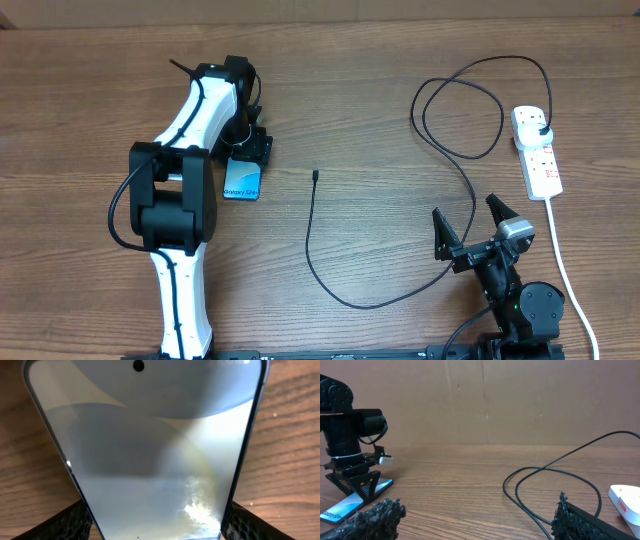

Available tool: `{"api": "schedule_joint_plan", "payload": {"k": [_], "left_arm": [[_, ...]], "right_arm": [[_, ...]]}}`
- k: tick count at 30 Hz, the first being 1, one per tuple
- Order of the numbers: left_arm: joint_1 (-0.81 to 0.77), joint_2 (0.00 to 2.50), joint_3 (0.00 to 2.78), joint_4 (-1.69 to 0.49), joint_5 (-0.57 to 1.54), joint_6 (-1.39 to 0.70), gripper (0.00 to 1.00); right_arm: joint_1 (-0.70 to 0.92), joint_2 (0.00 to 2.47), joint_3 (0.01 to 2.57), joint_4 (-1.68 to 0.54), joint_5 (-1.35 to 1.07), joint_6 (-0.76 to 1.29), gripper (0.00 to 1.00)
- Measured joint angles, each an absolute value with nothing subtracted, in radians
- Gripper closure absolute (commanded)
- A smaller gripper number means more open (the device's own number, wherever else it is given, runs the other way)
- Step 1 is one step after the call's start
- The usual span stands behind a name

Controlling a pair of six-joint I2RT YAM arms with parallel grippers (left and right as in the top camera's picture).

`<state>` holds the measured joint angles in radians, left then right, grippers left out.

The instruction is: Plug charger to phone and switch on socket

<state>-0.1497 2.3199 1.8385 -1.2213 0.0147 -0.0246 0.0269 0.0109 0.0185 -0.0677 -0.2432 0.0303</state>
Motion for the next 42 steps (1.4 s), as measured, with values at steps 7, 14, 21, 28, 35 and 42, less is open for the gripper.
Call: {"api": "schedule_joint_plan", "payload": {"k": [7, 14, 21, 28, 35, 42], "left_arm": [[-0.15, 2.348, 1.892, -1.28, 0.041, -0.027, 0.26], [-0.15, 2.361, 1.979, -1.348, 0.057, -0.032, 0.3], [-0.15, 2.361, 2.094, -1.405, 0.062, -0.051, 0.32], [-0.15, 2.361, 2.171, -1.471, 0.068, -0.101, 0.32], [-0.15, 2.361, 2.184, -1.508, 0.149, -0.186, 0.37], [-0.15, 2.361, 2.184, -1.517, 0.271, -0.238, 0.35]], "right_arm": [[0.027, 0.011, 0.019, -0.067, -0.243, 0.031, 0.0], [0.027, 0.011, 0.019, -0.068, -0.243, 0.031, 0.0], [0.027, 0.011, 0.019, -0.067, -0.244, 0.031, 0.0], [0.027, 0.011, 0.019, -0.068, -0.243, 0.031, 0.0], [0.027, 0.011, 0.019, -0.068, -0.244, 0.031, 0.0], [0.027, 0.011, 0.019, -0.067, -0.243, 0.031, 0.0]]}}
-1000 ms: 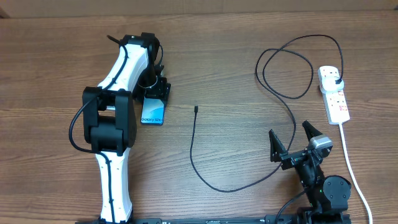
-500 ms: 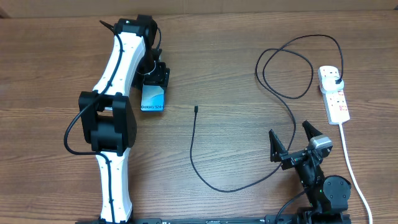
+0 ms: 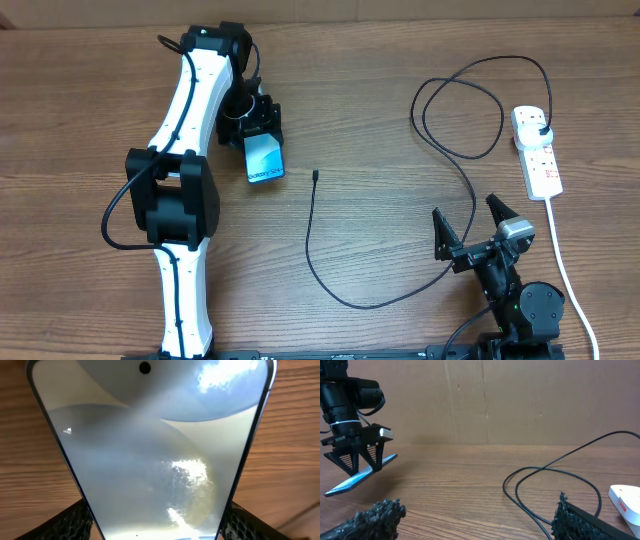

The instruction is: Plug charger to phone and switch on socket

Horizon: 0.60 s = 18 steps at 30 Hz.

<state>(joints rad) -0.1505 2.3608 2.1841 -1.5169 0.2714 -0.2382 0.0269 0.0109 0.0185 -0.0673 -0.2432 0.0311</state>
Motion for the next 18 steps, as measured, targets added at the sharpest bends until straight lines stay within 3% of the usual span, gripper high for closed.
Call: {"api": "schedule_joint_plan", "payload": {"k": [10, 18], "left_arm": [[-0.15, 2.361, 2.184, -1.536, 0.39, -0.337, 0.35], [-0.15, 2.361, 2.184, -1.537, 0.416, -0.343, 0.43]], "right_arm": [[0.027, 0.011, 0.019, -0.068, -0.243, 0.031, 0.0], [0.027, 0.011, 0.019, -0.067, -0.244, 0.031, 0.0]]}}
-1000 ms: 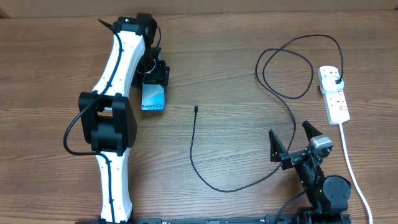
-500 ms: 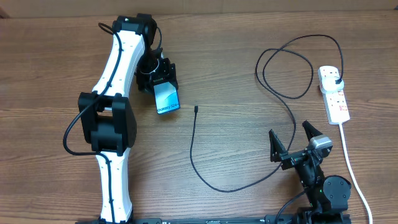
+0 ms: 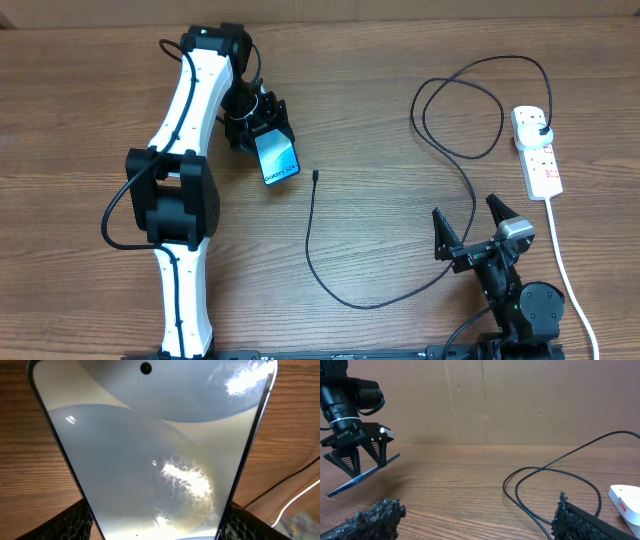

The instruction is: Plug charger to phone and switch on socket

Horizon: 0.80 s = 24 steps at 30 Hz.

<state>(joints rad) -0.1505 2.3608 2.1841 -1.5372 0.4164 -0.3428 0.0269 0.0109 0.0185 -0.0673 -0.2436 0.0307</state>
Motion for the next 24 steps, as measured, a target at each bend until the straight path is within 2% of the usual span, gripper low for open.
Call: {"api": "schedule_joint_plan", "payload": {"k": [16, 20, 24], "left_arm": [[-0.15, 2.361, 2.184, -1.538, 0.417, -0.368, 0.41], [-0.15, 2.361, 2.184, -1.542, 0.447, -0.403, 0.49], [-0.15, 2.361, 2.184, -1.542, 0.517, -0.443, 0.49]], "right_arm": [[0.027, 0.011, 0.019, -0.068, -0.243, 0.031, 0.0], [0.027, 0.011, 0.019, -0.068, -0.244, 0.03, 0.0], [0.027, 0.011, 0.019, -0.068, -0.243, 0.031, 0.0]]}}
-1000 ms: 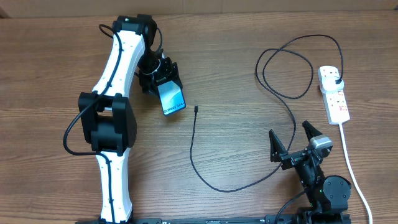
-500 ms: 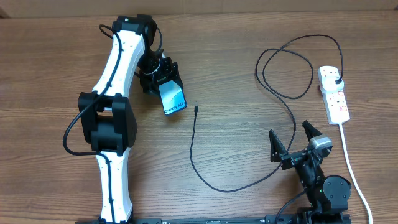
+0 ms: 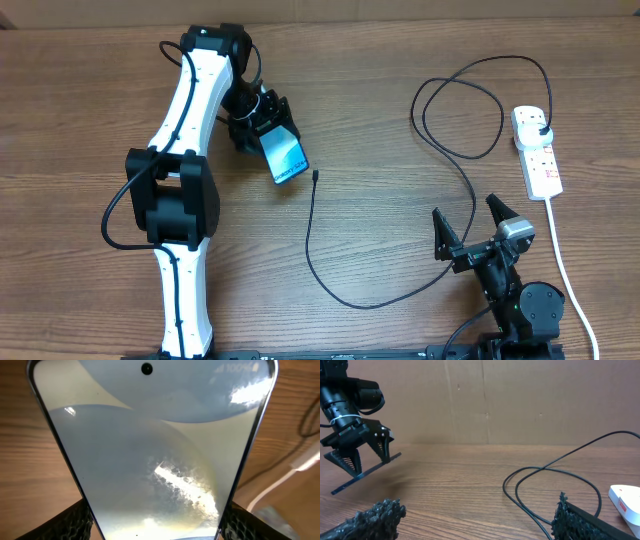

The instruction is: Plug charger to phone and switch on socket

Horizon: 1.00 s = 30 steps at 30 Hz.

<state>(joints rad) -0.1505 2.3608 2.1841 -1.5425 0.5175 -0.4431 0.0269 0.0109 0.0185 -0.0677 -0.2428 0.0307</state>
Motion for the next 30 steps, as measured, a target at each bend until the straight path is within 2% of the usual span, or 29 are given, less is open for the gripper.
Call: {"api": "schedule_joint_plan", "payload": {"k": [18, 30], "left_arm": [[-0.15, 2.361, 2.184, -1.546, 0.679, -0.702, 0.47], [-0.15, 2.361, 2.185, -1.612, 0.834, -0.735, 0.46]], "right_arm": [[0.027, 0.011, 0.019, -0.068, -0.244, 0.031, 0.0], [0.027, 0.011, 0.019, -0.068, -0.244, 0.031, 0.0]]}}
